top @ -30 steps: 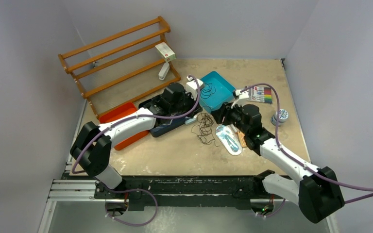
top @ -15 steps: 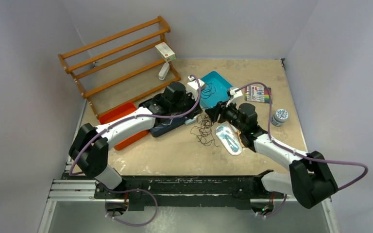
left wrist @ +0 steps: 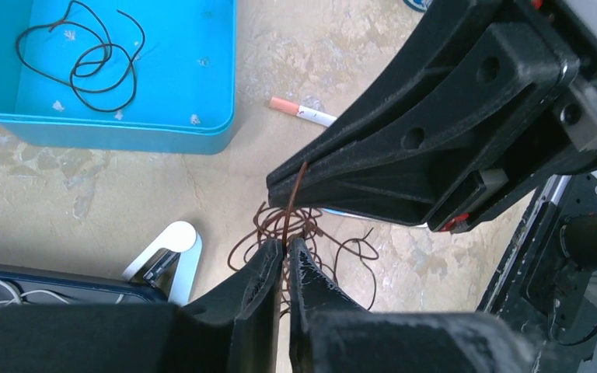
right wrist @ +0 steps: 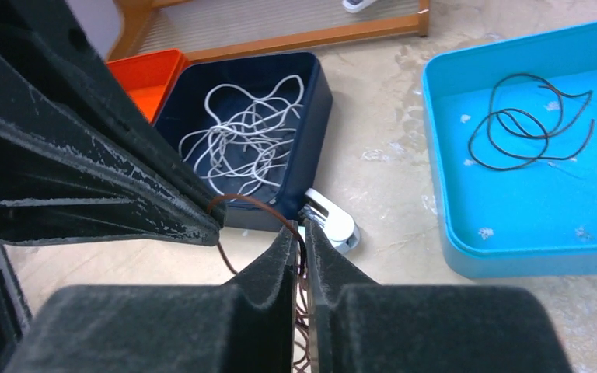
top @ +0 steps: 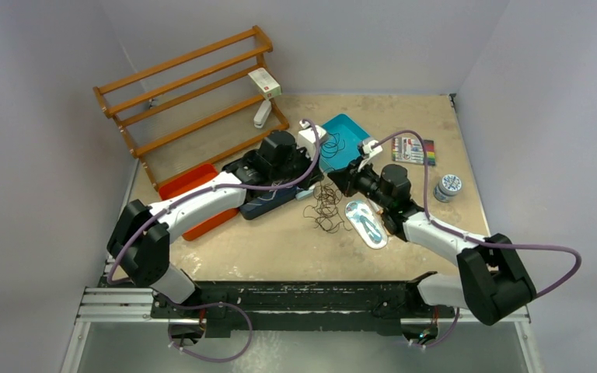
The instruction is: Untangle the cables
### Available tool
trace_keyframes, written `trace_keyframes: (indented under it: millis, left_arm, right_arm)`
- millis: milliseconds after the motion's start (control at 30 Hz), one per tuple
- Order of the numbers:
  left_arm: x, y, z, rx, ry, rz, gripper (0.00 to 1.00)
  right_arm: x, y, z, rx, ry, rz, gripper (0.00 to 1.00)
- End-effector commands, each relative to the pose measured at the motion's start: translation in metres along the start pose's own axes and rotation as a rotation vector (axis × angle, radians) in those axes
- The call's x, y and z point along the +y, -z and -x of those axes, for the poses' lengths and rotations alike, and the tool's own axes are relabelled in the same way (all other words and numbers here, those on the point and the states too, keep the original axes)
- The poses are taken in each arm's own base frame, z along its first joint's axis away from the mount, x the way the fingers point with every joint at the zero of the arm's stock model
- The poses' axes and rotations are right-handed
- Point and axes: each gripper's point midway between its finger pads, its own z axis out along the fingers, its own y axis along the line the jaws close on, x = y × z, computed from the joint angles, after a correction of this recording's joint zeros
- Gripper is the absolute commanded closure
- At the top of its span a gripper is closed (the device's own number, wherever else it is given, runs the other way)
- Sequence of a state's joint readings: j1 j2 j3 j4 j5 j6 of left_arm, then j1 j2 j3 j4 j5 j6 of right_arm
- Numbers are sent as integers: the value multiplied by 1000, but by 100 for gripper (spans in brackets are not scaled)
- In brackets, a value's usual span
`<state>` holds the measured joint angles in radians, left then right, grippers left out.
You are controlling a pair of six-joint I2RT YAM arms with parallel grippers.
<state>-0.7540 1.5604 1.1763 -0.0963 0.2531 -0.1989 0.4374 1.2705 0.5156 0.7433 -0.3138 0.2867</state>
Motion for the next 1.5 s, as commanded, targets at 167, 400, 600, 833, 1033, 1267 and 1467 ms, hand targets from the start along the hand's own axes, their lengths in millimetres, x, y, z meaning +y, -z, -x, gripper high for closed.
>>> trace_keyframes:
  millis: [167,400,600,833,1033,1267,1467]
  left_arm:
    - [-8,16,37,-129,-33,-1,73]
    - [-2,10,31,-116,-42,15,66]
    - [-7,7,28,-110,-43,-17,82]
    - [-9,12,40,-133,-34,-13,100]
    - [-16,17,48,-136,-9,-34,100]
    - [-28,22,56,-139,26,-67,100]
    - [-39,27,60,-123,26,-82,100]
  right_arm:
    - [28,3,28,-64,100,149,97]
    - [35,7,31,-78,115,183,97]
    - [35,8,30,-73,116,182,96]
    - [26,10,30,-93,103,125,72]
    - [21,4,32,-134,78,105,55]
    - [25,-16,37,-179,55,105,52]
    - [36,-31,27,-175,38,111,50]
